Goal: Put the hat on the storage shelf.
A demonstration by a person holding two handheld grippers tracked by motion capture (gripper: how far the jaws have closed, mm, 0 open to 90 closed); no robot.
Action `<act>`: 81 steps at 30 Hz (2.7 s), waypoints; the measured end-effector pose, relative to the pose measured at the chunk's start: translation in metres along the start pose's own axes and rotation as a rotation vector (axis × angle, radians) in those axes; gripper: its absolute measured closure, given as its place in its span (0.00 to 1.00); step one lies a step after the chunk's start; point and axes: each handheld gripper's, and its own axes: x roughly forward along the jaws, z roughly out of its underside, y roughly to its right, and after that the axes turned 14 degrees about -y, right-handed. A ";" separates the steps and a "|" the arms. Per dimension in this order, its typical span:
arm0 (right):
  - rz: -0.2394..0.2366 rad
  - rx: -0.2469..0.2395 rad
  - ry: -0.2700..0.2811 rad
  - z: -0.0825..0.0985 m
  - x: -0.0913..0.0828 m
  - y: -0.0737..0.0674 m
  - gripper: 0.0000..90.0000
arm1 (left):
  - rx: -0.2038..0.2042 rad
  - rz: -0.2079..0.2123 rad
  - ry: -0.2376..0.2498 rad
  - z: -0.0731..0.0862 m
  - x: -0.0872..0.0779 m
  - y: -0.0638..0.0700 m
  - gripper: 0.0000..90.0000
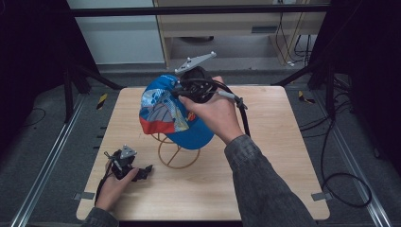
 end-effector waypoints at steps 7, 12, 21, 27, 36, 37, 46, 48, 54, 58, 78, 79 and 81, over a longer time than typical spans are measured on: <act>-0.004 -0.006 -0.014 -0.003 0.007 -0.003 0.99 | 0.000 0.001 -0.001 0.000 0.000 0.000 0.00; -0.005 -0.009 -0.019 -0.004 0.010 -0.003 0.99 | 0.000 0.001 -0.001 0.000 0.000 0.000 0.00; -0.015 -0.013 -0.038 -0.004 0.017 -0.007 0.99 | 0.000 0.000 0.000 0.000 0.000 0.000 0.00; -0.023 -0.010 -0.062 -0.003 0.026 -0.008 0.98 | 0.001 0.000 0.000 0.000 0.000 0.000 0.00; -0.020 -0.010 -0.073 -0.001 0.030 -0.007 0.98 | 0.000 0.000 0.000 0.000 0.000 0.000 0.00; -0.020 -0.011 -0.074 -0.001 0.030 -0.007 0.98 | 0.000 0.000 0.000 0.000 0.000 0.000 0.00; -0.025 -0.018 -0.083 0.000 0.032 -0.008 0.99 | 0.000 0.000 0.000 0.000 0.000 0.000 0.00; -0.026 -0.019 -0.082 0.000 0.032 -0.008 0.99 | 0.000 0.000 0.000 0.000 0.000 0.000 0.00; -0.030 -0.016 -0.073 0.000 0.029 -0.008 0.99 | 0.000 0.000 0.000 0.000 0.000 0.000 0.00; -0.033 -0.021 -0.059 0.001 0.023 -0.009 0.99 | 0.000 0.000 0.000 0.000 0.000 0.000 0.00; 0.043 0.097 -0.008 0.046 -0.006 0.026 0.75 | 0.000 0.001 0.000 0.000 0.000 0.000 0.00; 0.056 0.109 -0.007 0.048 -0.008 0.028 0.69 | 0.000 0.000 0.000 0.000 0.000 0.000 0.00; 0.079 0.128 0.012 0.052 -0.011 0.032 0.62 | 0.000 0.000 0.000 0.000 0.000 0.000 0.00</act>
